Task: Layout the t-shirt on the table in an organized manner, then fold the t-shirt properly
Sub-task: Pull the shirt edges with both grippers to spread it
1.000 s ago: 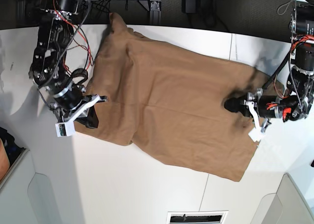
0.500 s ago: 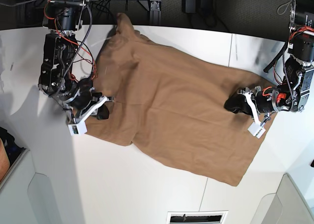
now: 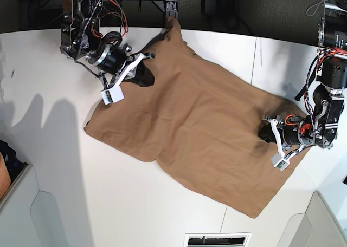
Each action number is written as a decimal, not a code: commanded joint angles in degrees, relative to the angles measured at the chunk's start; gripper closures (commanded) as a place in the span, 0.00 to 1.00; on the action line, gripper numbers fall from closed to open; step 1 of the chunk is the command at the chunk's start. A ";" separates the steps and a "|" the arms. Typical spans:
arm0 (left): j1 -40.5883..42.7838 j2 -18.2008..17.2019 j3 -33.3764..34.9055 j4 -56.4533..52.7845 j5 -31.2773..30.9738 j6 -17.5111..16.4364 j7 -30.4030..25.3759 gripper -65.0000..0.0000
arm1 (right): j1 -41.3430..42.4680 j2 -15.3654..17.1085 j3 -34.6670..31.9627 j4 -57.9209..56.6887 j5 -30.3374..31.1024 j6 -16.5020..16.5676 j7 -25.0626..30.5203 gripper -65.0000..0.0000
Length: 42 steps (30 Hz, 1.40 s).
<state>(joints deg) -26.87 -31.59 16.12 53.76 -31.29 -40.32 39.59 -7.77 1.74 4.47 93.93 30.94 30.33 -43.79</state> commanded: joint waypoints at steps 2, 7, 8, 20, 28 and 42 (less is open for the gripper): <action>-2.75 -0.79 -0.37 0.59 -0.55 0.32 -1.07 0.80 | 0.42 -0.02 -1.97 1.99 1.18 0.50 1.07 1.00; -3.93 -0.81 -0.37 0.59 -0.13 0.32 -1.27 0.80 | -0.39 -0.92 -8.22 1.99 -0.17 -0.15 1.14 1.00; -3.93 -0.81 -0.37 0.59 -0.13 0.32 -1.27 0.80 | -0.52 -1.79 -9.25 1.97 -1.62 -0.15 1.14 1.00; -3.48 -4.61 -0.39 4.66 -17.84 0.32 9.55 0.80 | -0.35 -6.64 -12.41 3.56 -8.46 -0.92 3.32 1.00; 0.37 -9.70 -0.39 11.41 -23.34 0.32 12.41 0.80 | 6.86 -2.54 -9.70 9.62 -26.01 -7.69 5.16 1.00; 13.35 -7.19 -0.37 11.32 -13.42 0.32 7.80 0.80 | 11.72 8.26 -9.20 -1.57 -29.68 -9.27 4.85 1.00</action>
<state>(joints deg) -13.32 -38.48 15.57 64.88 -46.46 -40.14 45.23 3.14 9.74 -4.73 91.33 0.62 20.88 -40.25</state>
